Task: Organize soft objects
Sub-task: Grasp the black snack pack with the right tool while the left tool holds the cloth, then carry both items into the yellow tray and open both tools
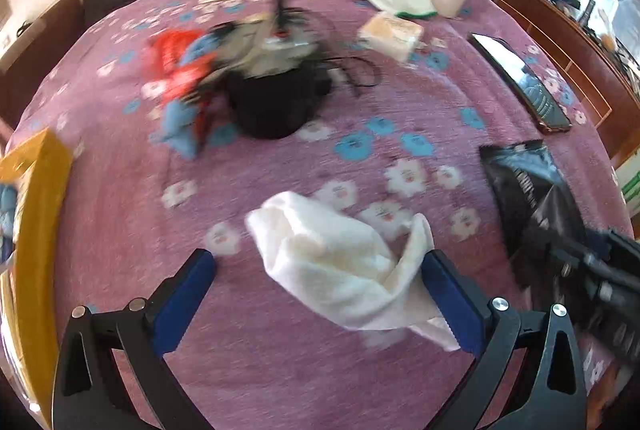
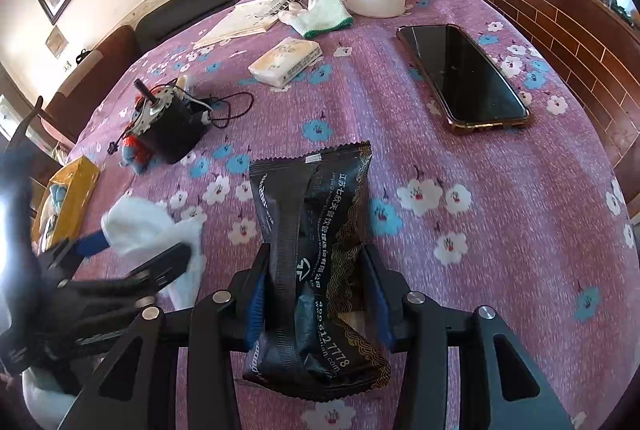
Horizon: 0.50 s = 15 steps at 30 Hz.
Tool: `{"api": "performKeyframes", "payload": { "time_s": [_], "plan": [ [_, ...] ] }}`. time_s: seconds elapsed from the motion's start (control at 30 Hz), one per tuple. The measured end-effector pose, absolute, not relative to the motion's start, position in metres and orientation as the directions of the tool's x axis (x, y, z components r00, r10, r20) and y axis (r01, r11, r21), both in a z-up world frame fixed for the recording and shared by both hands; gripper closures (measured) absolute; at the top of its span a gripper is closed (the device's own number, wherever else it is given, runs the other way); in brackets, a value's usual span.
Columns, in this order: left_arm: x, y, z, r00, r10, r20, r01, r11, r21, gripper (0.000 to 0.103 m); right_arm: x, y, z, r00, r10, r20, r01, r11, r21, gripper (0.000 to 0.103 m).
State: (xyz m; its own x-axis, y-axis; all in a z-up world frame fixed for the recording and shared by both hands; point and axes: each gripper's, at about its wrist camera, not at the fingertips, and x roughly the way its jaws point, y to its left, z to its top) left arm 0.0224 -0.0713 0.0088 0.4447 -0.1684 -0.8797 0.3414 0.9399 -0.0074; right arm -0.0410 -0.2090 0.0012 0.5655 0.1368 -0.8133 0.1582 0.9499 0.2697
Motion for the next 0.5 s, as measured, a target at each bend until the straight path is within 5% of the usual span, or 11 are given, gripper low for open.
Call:
{"api": "performKeyframes", "payload": {
  "time_s": [0.03, 0.1, 0.17, 0.5],
  "plan": [
    [0.023, -0.078, 0.009, 0.435, -0.170, -0.884, 0.354, 0.935, -0.005, 0.001, -0.044, -0.209, 0.001, 0.568, 0.136, -0.812, 0.160, 0.949, 0.270, 0.056],
    [0.018, -0.080, 0.013, 0.445, -0.187, -0.876, 0.373, 0.928, -0.009, 0.028, -0.042, -0.206, 0.000, 0.567, 0.138, -0.812, 0.165, 0.947, 0.276, 0.056],
    [0.010, -0.075, 0.022, 0.424, -0.260, -0.868, 0.409, 0.910, -0.073, 0.090, -0.045, -0.205, 0.001, 0.568, 0.152, -0.809, 0.161, 0.943, 0.291, 0.056],
    [-0.029, 0.027, 0.069, 0.458, -0.478, -0.750, 0.359, 0.871, -0.336, 0.090, -0.055, -0.166, 0.035, 0.615, 0.196, -0.764, 0.060, 0.954, 0.293, 0.058]
  ]
}}
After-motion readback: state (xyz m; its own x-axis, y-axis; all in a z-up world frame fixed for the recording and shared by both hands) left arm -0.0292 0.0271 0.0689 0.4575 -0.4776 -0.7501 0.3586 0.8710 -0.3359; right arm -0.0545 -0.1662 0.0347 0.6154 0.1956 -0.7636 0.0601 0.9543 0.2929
